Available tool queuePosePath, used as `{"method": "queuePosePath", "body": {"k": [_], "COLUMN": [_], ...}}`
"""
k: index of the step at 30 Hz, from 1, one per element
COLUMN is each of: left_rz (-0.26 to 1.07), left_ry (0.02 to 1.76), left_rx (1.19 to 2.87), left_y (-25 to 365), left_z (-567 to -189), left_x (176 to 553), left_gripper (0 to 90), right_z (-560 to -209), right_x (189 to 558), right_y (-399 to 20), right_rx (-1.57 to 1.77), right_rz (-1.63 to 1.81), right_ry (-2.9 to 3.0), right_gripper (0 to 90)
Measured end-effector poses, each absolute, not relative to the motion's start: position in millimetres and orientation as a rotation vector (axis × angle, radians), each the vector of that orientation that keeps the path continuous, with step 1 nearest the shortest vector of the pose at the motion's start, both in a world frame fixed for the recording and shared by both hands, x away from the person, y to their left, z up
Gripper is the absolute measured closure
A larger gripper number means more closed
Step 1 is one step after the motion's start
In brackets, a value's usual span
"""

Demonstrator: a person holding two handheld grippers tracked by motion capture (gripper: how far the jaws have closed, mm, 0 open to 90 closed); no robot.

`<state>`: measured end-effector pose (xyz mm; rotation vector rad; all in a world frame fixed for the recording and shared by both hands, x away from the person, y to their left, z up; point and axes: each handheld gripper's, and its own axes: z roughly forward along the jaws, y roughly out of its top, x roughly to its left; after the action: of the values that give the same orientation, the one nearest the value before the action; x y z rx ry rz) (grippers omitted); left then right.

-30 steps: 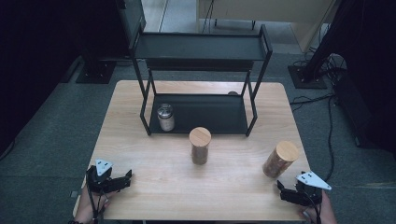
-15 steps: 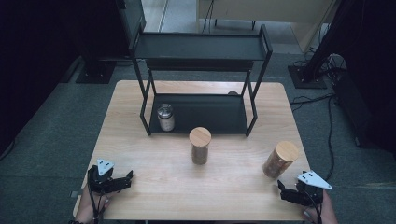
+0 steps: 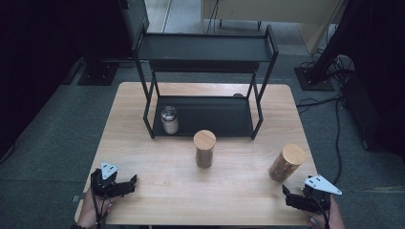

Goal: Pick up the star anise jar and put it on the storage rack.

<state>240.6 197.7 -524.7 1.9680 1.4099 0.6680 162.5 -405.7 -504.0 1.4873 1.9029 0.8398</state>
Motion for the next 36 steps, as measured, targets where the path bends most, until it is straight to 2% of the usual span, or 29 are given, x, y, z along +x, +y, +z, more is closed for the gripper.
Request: {"method": "queuePosePath", "body": {"k": [36], "left_rz": [0.655], "left_ry": [1.395], "left_rx": [1.973], "left_y": [198], "left_z": [-525], "left_x": [241], "left_gripper": [0.5], "right_z": [-491], "right_x": [164], "right_y": [-332], "right_rx": [1.360], "right_rz": [0.912], "right_ry": [2.036], "right_gripper": [1.5]}}
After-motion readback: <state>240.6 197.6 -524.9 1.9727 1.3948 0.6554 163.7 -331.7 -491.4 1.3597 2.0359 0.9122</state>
